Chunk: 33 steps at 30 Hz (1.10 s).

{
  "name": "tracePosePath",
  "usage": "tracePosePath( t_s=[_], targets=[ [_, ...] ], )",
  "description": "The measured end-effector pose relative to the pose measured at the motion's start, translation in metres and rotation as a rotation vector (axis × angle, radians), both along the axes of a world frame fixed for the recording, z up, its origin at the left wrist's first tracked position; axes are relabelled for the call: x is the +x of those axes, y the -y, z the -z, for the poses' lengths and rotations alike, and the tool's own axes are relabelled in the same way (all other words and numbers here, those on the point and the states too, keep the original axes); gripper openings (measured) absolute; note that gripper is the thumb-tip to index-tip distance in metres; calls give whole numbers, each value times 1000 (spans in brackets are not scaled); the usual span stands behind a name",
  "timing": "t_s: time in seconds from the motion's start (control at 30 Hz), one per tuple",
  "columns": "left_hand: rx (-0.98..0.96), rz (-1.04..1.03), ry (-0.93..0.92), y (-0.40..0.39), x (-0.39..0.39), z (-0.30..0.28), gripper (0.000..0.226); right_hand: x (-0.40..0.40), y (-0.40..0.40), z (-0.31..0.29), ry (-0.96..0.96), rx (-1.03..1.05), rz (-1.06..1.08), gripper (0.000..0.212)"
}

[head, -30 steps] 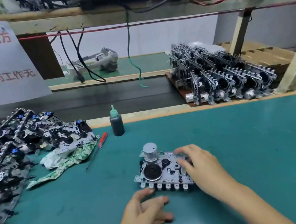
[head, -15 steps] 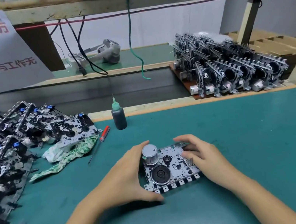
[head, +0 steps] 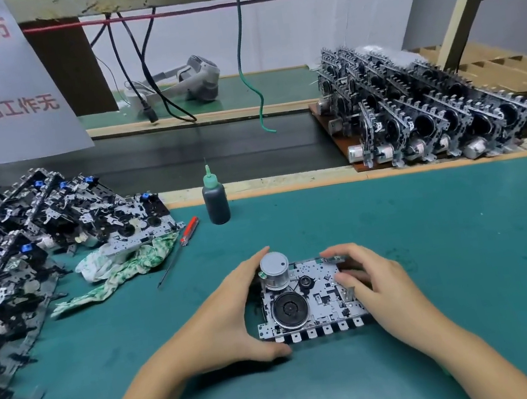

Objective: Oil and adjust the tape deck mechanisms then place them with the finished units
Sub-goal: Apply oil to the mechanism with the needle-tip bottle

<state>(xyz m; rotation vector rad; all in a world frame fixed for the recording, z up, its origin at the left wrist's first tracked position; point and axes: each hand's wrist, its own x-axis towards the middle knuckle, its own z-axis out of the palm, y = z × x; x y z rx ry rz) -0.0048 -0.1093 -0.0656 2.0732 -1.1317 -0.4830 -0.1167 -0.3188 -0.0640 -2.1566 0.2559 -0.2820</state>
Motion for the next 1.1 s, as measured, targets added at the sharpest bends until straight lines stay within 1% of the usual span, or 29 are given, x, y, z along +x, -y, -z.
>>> tracePosePath(
  t_s=[0.03, 0.07, 0.17, 0.33, 0.4, 0.5, 0.53, 0.67, 0.77, 0.9, 1.0, 1.03, 1.07, 1.1],
  targets=[
    [2, -2, -7, 0, -1, 0, 111, 0, 0, 0, -1, -6, 1, 31],
    [-4, -1, -4, 0, -1, 0, 109, 0, 0, 0, -3, -14, 1, 32],
    [-32, -11, 11, 2, -1, -2, 96, -1, 0, 1, -1, -25, 2, 33],
    [-36, -5, 9, 3, -6, -1, 108, 0, -1, 2, 7, -36, 5, 36],
    [-53, -33, 66, 6, -10, -1, 102, 0, 0, 2, 9, -41, 8, 35],
    [-83, -79, 153, 11, -13, -2, 86, -1, 0, 2, 6, -41, 9, 36],
    [-82, -77, 165, 11, -13, -2, 85, -1, 0, 1, 7, -42, 11, 37],
    [-40, -35, 122, 7, -8, -2, 102, -3, 0, -2, 13, -52, 21, 36],
    [-30, -32, 102, 4, -5, -1, 102, -4, 2, -3, 4, -66, 16, 34],
    [-8, -33, 98, 2, -6, -1, 109, -4, 4, -5, -9, -45, 22, 32],
    [1, -24, 84, 0, -6, 0, 116, -6, 5, -11, -10, 16, 30, 25],
    [8, -15, 79, 0, -6, 0, 119, -7, 7, -14, -40, 39, 3, 23],
    [15, -6, 78, 0, -5, 0, 123, -9, 9, -18, -93, 29, -54, 31],
    [19, 1, 82, 0, -5, 0, 125, -12, 11, -23, -159, -37, -131, 49]
  ],
)
